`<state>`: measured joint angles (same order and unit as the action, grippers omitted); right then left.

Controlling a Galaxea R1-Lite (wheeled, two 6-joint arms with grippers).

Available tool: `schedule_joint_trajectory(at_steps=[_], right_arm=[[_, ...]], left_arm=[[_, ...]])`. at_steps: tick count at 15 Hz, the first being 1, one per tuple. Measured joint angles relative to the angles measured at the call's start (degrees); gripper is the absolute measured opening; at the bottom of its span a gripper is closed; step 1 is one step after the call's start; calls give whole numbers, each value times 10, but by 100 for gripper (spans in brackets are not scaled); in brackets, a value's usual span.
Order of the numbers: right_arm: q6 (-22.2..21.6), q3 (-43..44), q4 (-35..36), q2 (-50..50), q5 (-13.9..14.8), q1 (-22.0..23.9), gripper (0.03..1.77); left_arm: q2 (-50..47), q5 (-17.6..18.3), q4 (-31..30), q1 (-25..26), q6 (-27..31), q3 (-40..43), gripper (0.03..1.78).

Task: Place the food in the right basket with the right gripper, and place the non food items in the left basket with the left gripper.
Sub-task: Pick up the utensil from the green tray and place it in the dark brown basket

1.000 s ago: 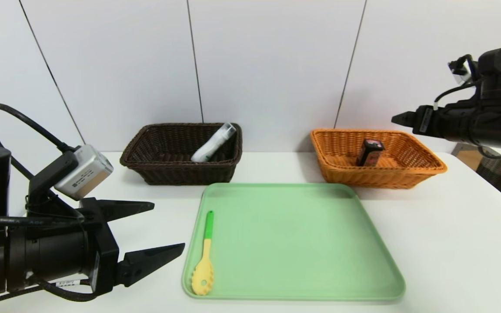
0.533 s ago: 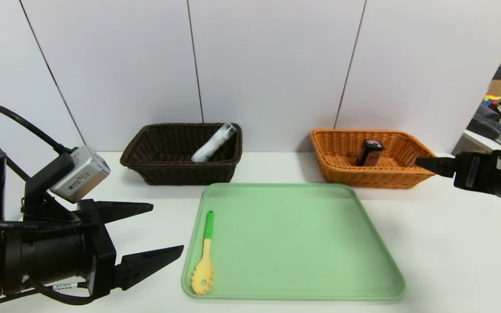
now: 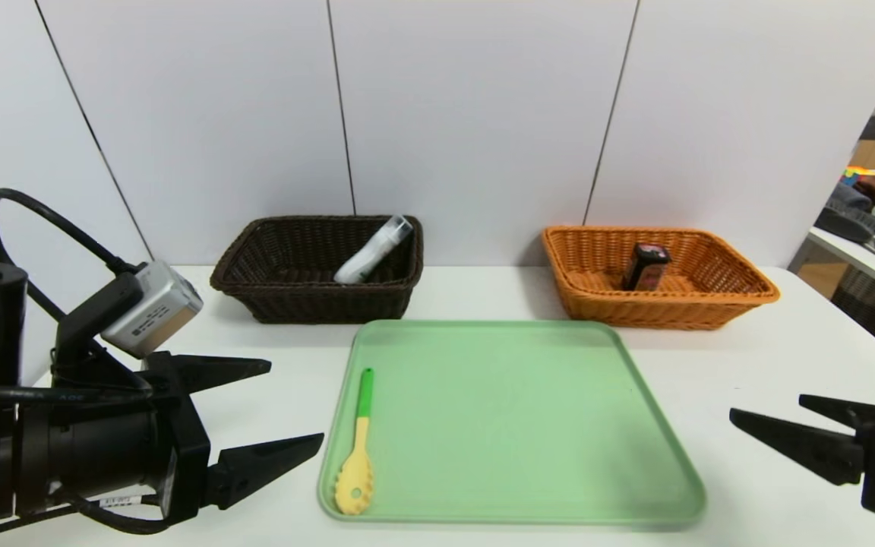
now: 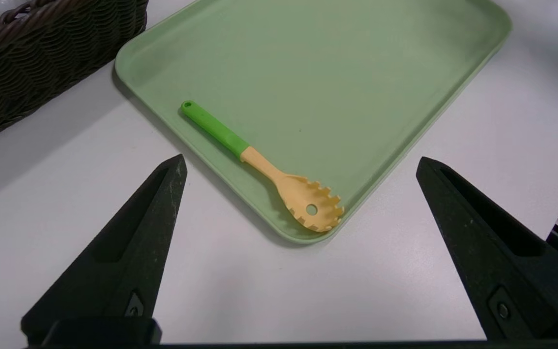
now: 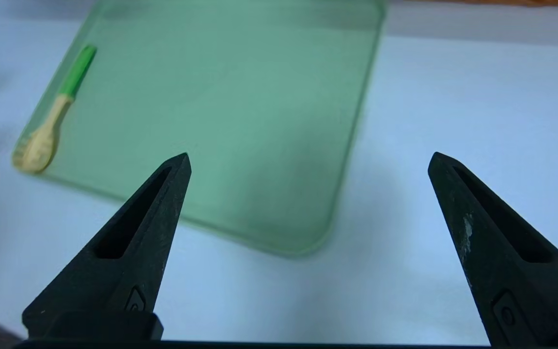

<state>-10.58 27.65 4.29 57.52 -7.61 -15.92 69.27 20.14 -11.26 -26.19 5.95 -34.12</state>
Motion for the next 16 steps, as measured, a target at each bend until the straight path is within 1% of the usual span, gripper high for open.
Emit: schedule_joint_trajectory(at_steps=[1,3,4,5,8,12,14,16], right_arm=[[0,-13,0,-9,0,-22,169],[-1,-26,-1,-18,-1,-45,169],[0,-29,-1,-20,-1,-52,169],[0,-29,0,-19,-1,-58,169],[-1,-26,8,-6,1,-64,169],[-1,-13,10,23,4,-65,169],[-2,-4,10,39,3,-65,169],[-4,2,12,52,4,-65,169]], left_arm=[[8,-1,0,-1,3,-3,169],[26,-4,2,-2,3,-17,169],[37,-12,7,-3,-1,-28,169],[47,-27,14,-8,-7,-40,169],[87,-104,69,-41,-48,-100,169],[159,-225,190,-96,-137,-209,169],[202,-268,225,-116,-180,-252,169],[237,-300,275,-134,-212,-293,169]])
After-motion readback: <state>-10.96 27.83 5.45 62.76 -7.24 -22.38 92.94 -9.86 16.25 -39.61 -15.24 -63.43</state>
